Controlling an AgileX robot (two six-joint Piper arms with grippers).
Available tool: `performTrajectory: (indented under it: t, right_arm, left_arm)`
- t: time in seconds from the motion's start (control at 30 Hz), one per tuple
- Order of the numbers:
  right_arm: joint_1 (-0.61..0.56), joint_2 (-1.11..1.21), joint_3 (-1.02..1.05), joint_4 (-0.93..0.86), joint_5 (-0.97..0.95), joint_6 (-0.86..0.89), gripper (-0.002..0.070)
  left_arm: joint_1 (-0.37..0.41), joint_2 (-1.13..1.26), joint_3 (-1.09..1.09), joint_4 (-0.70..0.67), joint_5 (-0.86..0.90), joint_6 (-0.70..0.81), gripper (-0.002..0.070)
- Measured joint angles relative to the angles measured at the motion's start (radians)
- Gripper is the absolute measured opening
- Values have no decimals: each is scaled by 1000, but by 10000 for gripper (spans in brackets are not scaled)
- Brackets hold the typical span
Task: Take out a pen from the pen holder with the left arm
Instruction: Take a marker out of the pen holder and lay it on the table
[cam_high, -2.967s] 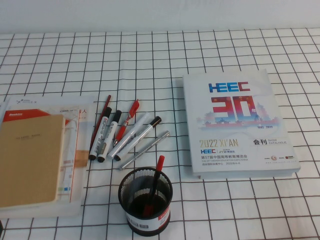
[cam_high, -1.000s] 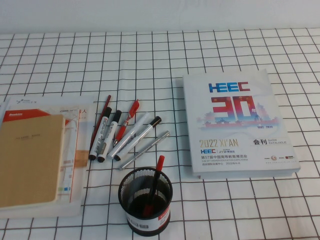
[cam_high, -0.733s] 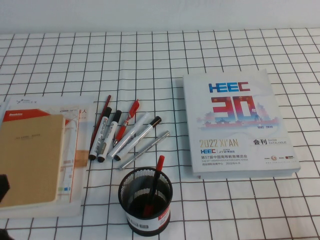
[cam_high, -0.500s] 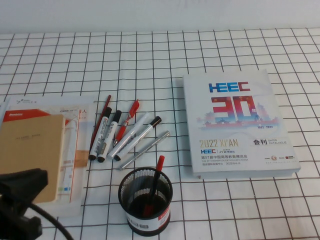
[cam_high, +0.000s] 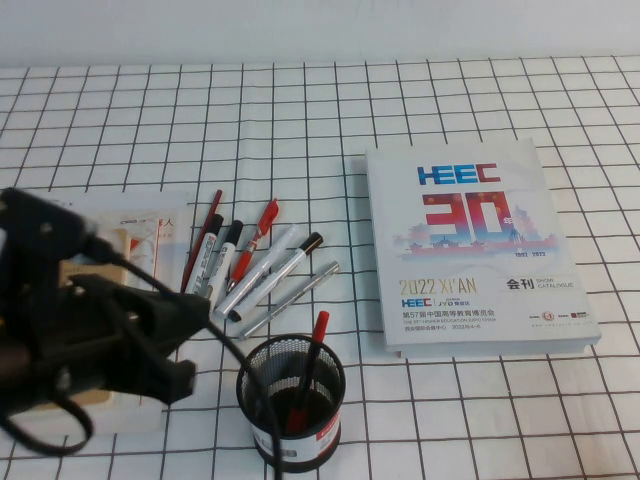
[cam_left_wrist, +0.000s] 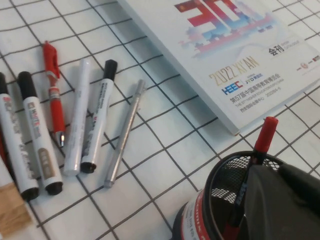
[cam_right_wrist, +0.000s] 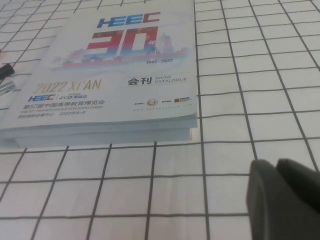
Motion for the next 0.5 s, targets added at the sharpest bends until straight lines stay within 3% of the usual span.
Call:
performTrajectory:
  t: [0.33,0.5]
  right_arm:
    - [0,0,0,0,0,0,-15]
    - [0,0,0,0,0,0,-15]
  left_arm:
    - [-245,189,-21,-13,-125,12,0]
    - [-313,229,-48,-11,-168,-17,0]
